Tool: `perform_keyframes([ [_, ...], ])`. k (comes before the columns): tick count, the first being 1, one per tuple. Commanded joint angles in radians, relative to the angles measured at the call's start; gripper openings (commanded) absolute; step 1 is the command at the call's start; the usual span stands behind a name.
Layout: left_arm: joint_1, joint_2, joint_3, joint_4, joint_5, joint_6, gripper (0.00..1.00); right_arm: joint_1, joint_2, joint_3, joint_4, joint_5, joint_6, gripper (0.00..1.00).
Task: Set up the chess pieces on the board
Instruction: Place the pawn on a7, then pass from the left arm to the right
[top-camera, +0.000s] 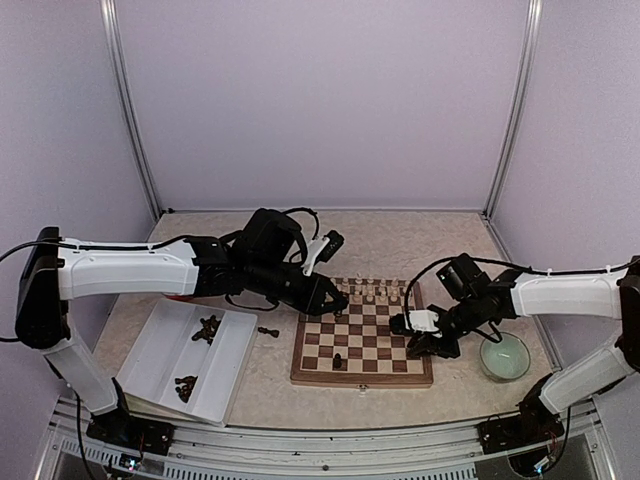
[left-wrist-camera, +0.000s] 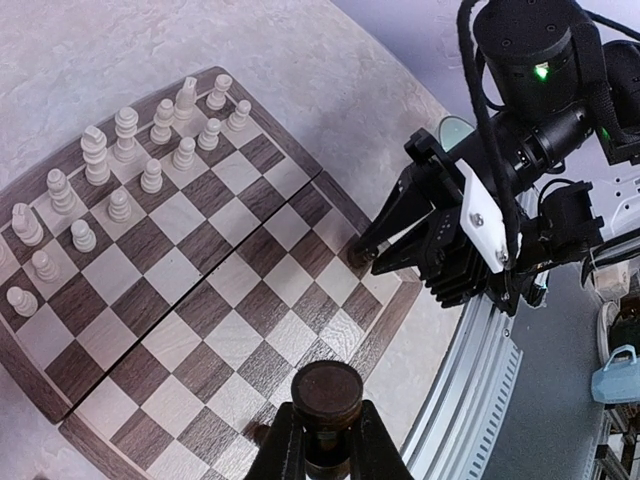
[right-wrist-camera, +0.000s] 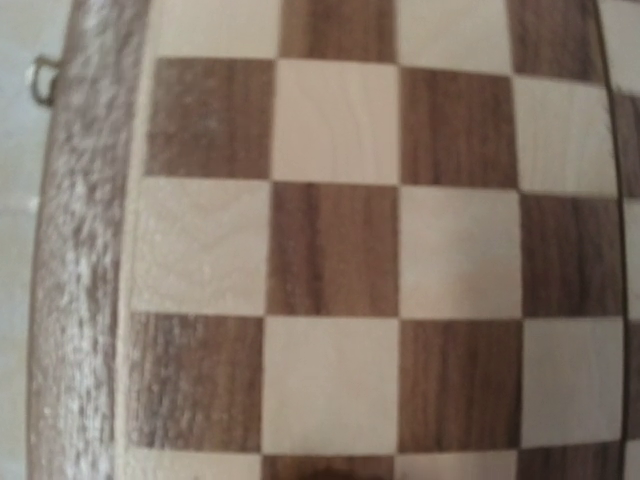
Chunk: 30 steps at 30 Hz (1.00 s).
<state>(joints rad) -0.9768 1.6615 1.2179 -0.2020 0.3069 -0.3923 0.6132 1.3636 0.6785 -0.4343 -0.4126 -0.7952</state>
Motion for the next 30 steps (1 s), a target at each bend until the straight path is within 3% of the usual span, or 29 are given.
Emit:
perform_keyframes([
  [1, -0.002, -0.022, -0.003, 0.012, 0.008, 0.001, 0.11, 0.008, 0.001, 0.017, -0.025, 0.007, 0.002, 0.28],
  [6, -0.002, -0.010, 0.016, -0.009, 0.056, 0.004, 0.11, 0.008, -0.034, 0.153, -0.147, -0.013, -0.004, 0.40],
  [11, -0.002, 0.025, 0.043, -0.024, 0.196, 0.001, 0.11, 0.026, -0.055, 0.343, -0.223, -0.047, -0.018, 0.41],
  [17, -0.018, 0.077, 0.069, 0.000, 0.356, -0.023, 0.11, 0.163, -0.007, 0.476, -0.240, 0.024, -0.062, 0.44],
  [30, -0.009, 0.162, 0.095, 0.054, 0.505, -0.084, 0.15, 0.362, 0.054, 0.494, -0.283, 0.197, -0.173, 0.49],
])
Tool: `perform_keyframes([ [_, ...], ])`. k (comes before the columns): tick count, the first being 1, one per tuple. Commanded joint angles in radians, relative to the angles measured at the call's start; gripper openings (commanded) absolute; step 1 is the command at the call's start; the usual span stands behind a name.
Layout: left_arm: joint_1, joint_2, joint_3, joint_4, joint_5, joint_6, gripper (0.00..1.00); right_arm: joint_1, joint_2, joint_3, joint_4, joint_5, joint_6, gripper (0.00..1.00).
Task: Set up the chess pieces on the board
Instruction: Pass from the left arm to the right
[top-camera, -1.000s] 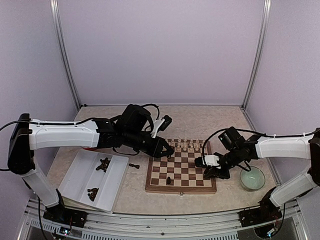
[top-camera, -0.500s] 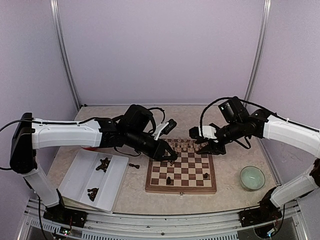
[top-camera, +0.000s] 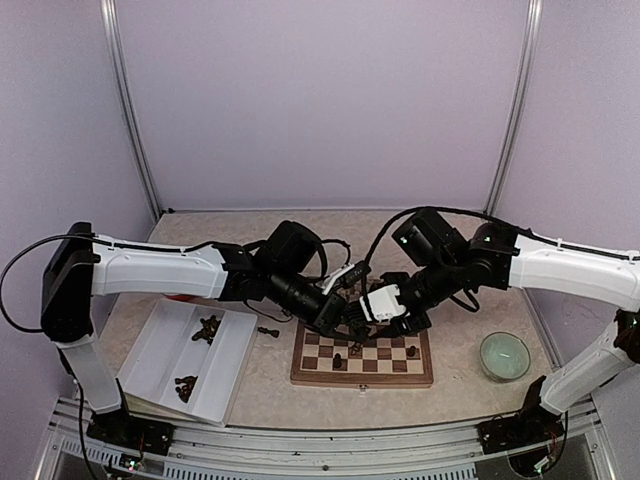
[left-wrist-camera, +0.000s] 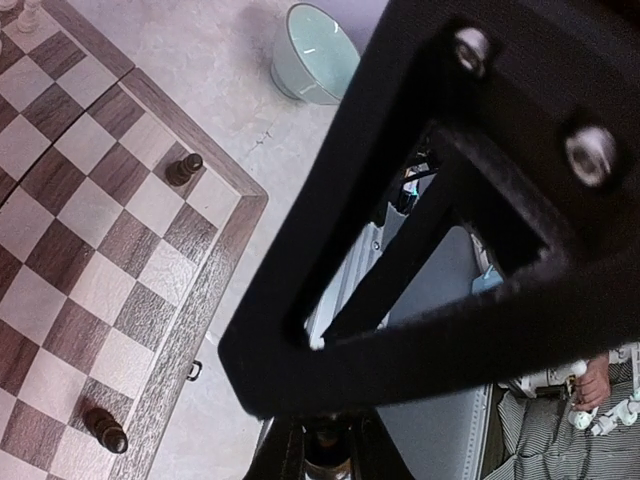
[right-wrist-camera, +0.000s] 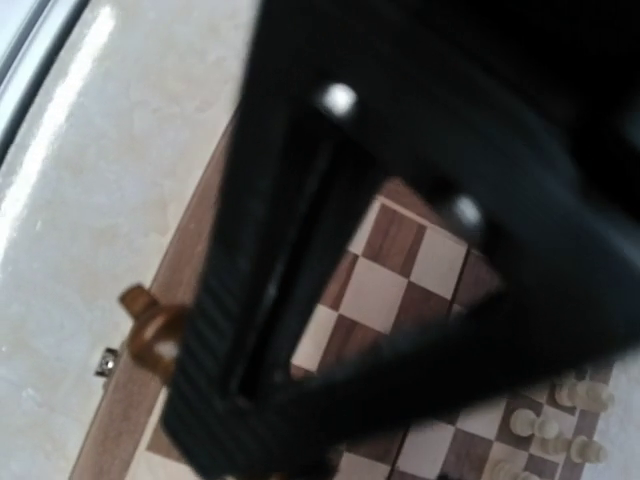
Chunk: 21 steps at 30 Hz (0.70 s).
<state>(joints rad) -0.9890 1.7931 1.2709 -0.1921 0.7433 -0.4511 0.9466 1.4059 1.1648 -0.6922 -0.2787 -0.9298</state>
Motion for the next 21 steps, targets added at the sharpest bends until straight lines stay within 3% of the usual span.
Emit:
perform_keyframes([
  [1, 0.004, 0.037, 0.044, 0.049, 0.074, -0.028, 0.15, 0.034, 0.014, 0.004, -0.024, 0.072, -0.041, 0.49],
  [6, 0.018, 0.054, 0.046, 0.069, 0.090, -0.056, 0.15, 0.059, 0.018, -0.009, -0.021, 0.081, -0.046, 0.47],
  [11, 0.037, 0.044, 0.017, 0.160, 0.133, -0.112, 0.15, 0.078, 0.025, -0.035, -0.008, 0.110, -0.057, 0.38],
  [16, 0.046, 0.035, 0.010, 0.183, 0.135, -0.140, 0.15, 0.078, 0.027, -0.041, 0.002, 0.102, -0.045, 0.23],
  [21, 0.060, 0.033, -0.003, 0.179, 0.085, -0.151, 0.26, 0.062, 0.013, -0.052, 0.059, 0.117, 0.010, 0.08],
])
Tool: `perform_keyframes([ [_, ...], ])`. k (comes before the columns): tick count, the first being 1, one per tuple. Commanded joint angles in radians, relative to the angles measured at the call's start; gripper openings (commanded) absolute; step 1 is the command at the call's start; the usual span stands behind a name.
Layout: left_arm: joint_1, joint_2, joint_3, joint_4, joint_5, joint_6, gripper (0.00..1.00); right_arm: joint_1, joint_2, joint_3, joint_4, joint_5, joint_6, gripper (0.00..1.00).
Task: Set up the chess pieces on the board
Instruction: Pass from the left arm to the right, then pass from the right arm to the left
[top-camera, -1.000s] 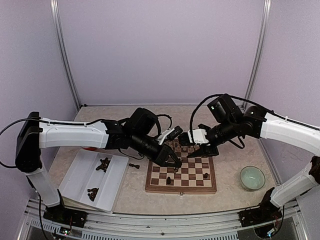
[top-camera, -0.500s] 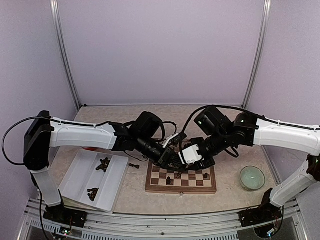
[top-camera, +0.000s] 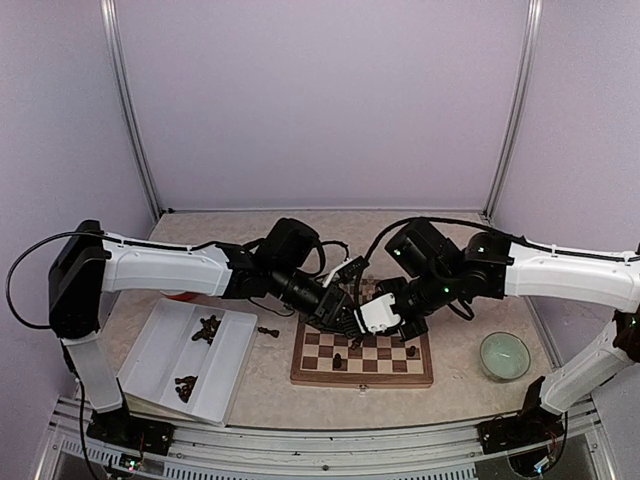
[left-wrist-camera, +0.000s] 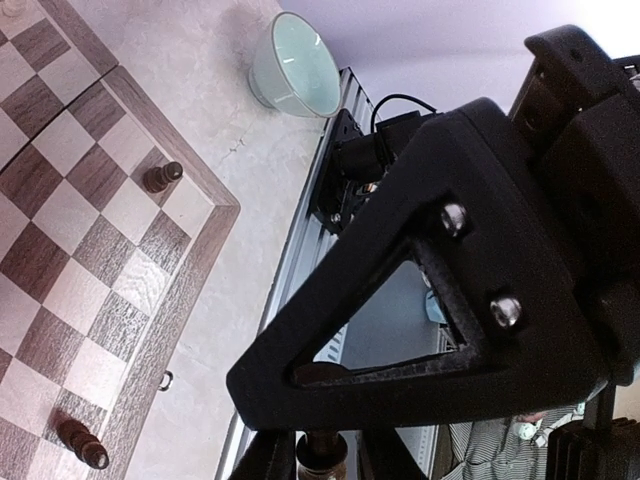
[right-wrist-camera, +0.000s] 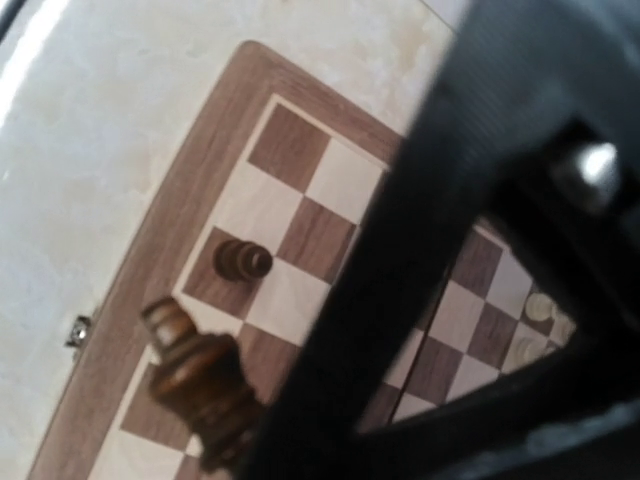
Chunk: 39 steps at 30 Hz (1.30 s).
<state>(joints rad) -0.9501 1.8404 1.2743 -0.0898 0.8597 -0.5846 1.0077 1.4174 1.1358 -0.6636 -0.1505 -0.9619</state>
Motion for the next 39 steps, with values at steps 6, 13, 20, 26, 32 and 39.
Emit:
perform_keyframes([
  [6, 0.035, -0.147, -0.078, 0.081, -0.249, 0.038, 0.39, -0.174, -0.008, -0.030, 0.057, -0.232, 0.151, 0.05],
  [13, -0.135, -0.414, -0.246, 0.256, -0.871, 0.323, 0.50, -0.404, -0.002, -0.058, 0.142, -0.702, 0.404, 0.04],
  [20, -0.199, -0.456, -0.326, 0.491, -1.010, 0.408, 0.51, -0.513, 0.045, -0.076, 0.214, -1.046, 0.553, 0.04],
  [26, -0.214, -0.380, -0.294, 0.540, -0.923, 0.417, 0.52, -0.529, 0.054, -0.074, 0.254, -1.095, 0.607, 0.03],
  [32, -0.222, -0.336, -0.265, 0.538, -0.866, 0.419, 0.51, -0.531, 0.059, -0.082, 0.264, -1.084, 0.616, 0.04],
  [39, -0.218, -0.277, -0.201, 0.511, -0.817, 0.408, 0.49, -0.531, 0.059, -0.084, 0.258, -1.076, 0.608, 0.04],
])
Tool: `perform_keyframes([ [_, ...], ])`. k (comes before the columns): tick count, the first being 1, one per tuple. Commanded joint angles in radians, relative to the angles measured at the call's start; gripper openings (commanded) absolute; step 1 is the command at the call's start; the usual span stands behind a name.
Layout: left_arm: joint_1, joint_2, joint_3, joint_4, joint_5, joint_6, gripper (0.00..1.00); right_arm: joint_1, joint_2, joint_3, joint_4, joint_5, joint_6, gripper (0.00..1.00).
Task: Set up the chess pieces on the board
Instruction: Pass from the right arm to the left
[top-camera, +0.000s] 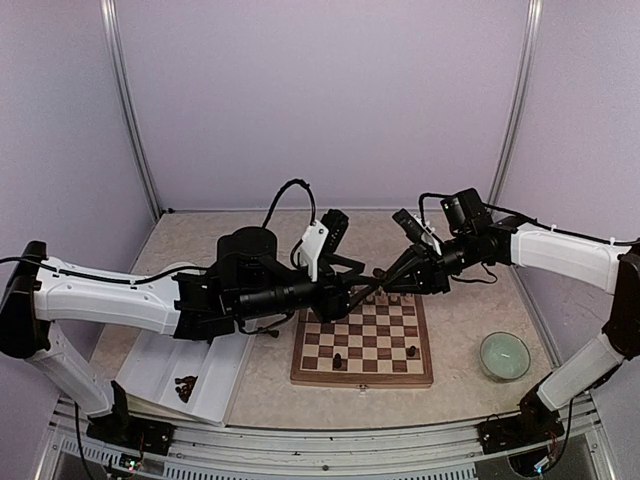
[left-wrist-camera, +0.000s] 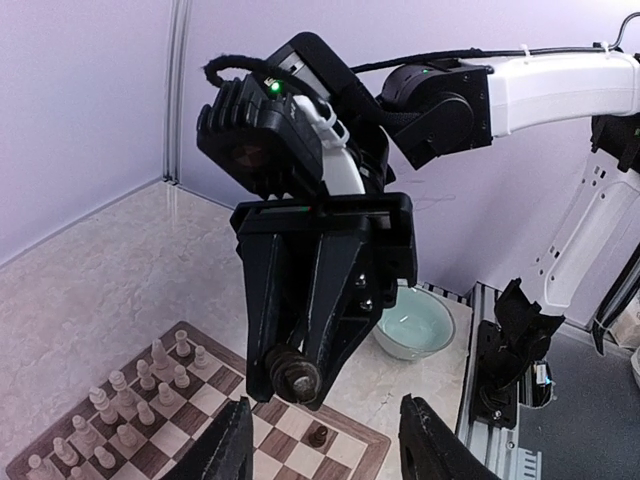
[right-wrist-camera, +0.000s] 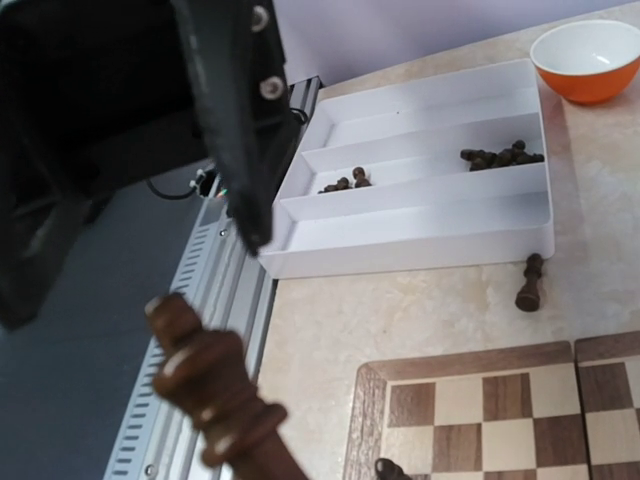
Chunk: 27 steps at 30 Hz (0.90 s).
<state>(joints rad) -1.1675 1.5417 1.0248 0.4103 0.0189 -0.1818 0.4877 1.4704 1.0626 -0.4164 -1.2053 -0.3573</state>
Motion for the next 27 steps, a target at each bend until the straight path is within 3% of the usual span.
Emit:
perform_keyframes([
  [1, 0.002, 0.058, 0.090, -0.020, 0.018, 0.000, 0.45, -0.011, 0.002, -0.014, 0.010, -0.023, 0.002, 0.05],
  [9, 0.021, 0.110, 0.140, -0.050, 0.076, -0.021, 0.30, -0.011, -0.017, -0.022, 0.008, -0.017, -0.003, 0.05],
  [14, 0.024, 0.118, 0.145, -0.067, 0.046, -0.033, 0.35, -0.011, -0.018, -0.027, 0.008, -0.018, -0.007, 0.05],
  [21, 0.025, 0.126, 0.156, -0.109, 0.021, -0.037, 0.34, -0.011, -0.015, -0.024, 0.009, -0.025, -0.003, 0.05],
  [27, 0.027, 0.131, 0.170, -0.131, 0.016, -0.034, 0.19, -0.011, -0.019, -0.030, 0.013, -0.020, -0.006, 0.06],
])
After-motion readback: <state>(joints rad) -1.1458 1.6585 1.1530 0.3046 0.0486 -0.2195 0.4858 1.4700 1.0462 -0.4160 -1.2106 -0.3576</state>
